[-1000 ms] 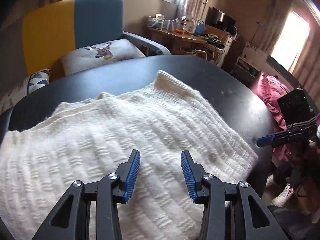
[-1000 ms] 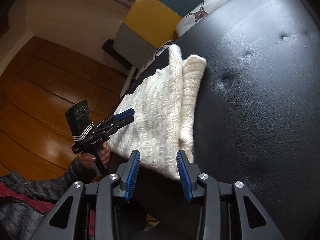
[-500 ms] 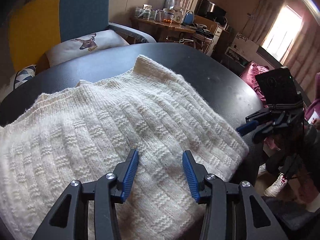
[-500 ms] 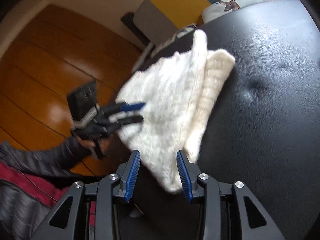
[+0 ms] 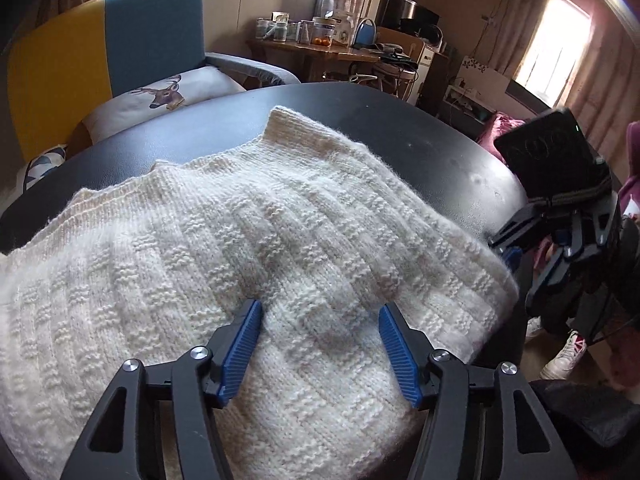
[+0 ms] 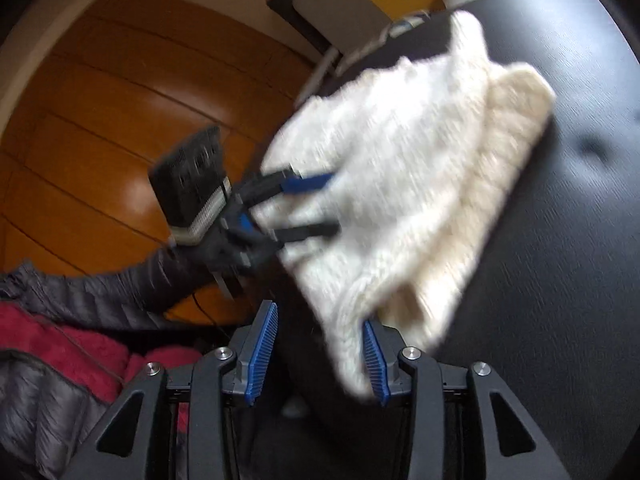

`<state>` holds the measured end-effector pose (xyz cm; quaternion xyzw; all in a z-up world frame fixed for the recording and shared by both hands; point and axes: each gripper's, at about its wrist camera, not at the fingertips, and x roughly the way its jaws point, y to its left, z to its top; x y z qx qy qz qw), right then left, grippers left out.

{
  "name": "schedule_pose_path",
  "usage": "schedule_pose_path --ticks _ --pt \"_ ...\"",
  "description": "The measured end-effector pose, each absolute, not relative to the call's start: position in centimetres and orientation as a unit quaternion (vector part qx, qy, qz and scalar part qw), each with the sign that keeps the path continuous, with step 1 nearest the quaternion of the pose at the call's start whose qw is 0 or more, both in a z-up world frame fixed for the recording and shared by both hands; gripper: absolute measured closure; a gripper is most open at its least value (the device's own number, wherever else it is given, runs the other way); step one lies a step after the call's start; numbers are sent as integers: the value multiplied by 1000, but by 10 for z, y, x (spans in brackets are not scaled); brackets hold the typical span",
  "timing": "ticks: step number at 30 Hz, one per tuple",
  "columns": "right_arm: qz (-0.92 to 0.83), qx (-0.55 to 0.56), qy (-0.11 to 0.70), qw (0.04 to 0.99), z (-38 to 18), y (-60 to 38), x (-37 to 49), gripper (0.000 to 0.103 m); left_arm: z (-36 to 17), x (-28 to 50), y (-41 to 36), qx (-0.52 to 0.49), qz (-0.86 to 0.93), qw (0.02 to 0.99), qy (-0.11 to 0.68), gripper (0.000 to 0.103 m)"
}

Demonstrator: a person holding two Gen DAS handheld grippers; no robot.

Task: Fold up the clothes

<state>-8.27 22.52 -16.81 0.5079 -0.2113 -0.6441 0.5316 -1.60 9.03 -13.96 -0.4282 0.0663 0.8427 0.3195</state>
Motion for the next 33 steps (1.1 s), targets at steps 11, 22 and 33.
schedule_pose_path --ticks 11,22,33 --pt "-599 597 -116 521 -176 218 -49 79 -145 5 105 -426 846 314 59 37" --pt "-746 529 -147 378 -107 263 -40 63 -105 5 9 -402 880 239 -80 36" --pt "-841 484 -31 242 -103 196 -94 63 -102 -13 -211 -412 895 90 -142 22"
